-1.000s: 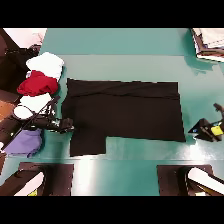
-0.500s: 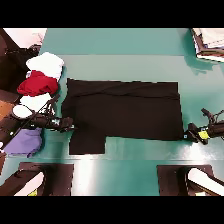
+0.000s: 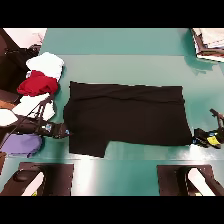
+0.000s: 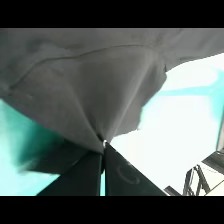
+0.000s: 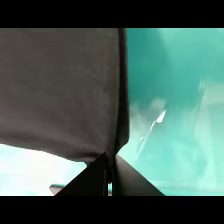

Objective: Fold the shirts.

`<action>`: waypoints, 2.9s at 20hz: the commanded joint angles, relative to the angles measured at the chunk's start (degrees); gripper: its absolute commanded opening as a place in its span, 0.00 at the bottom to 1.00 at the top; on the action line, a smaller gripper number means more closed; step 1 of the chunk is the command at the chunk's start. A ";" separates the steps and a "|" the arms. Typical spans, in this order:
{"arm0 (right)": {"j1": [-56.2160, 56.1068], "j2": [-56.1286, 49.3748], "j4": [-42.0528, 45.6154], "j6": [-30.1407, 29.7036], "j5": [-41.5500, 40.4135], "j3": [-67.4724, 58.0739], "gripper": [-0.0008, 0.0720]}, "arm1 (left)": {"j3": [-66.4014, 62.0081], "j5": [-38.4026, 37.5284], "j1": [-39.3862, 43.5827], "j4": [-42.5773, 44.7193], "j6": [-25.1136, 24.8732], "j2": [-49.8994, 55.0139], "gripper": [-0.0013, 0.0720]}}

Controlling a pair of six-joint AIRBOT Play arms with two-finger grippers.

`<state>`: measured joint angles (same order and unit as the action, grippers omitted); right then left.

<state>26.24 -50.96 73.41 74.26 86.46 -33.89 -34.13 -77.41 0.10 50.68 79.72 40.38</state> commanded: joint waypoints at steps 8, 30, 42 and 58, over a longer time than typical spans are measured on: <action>-18.38 -14.12 -0.33 9.11 -11.02 -25.57 0.03 | -20.24 15.96 -0.02 0.70 -3.41 20.28 0.05; -6.36 -47.17 -20.90 -0.24 -1.20 -50.71 0.74 | -46.64 12.74 0.00 0.74 -3.89 47.71 0.05; -8.87 -56.11 -27.17 -8.15 -3.63 -47.25 0.40 | -46.40 15.47 8.63 0.98 -2.71 48.13 0.05; -22.47 -39.98 -37.86 2.29 5.18 -73.77 0.03 | -72.08 20.85 28.39 -2.38 1.31 74.60 0.05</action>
<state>8.51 -92.12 39.99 73.52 91.02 -101.01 -99.26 -56.21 24.91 49.52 79.77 108.36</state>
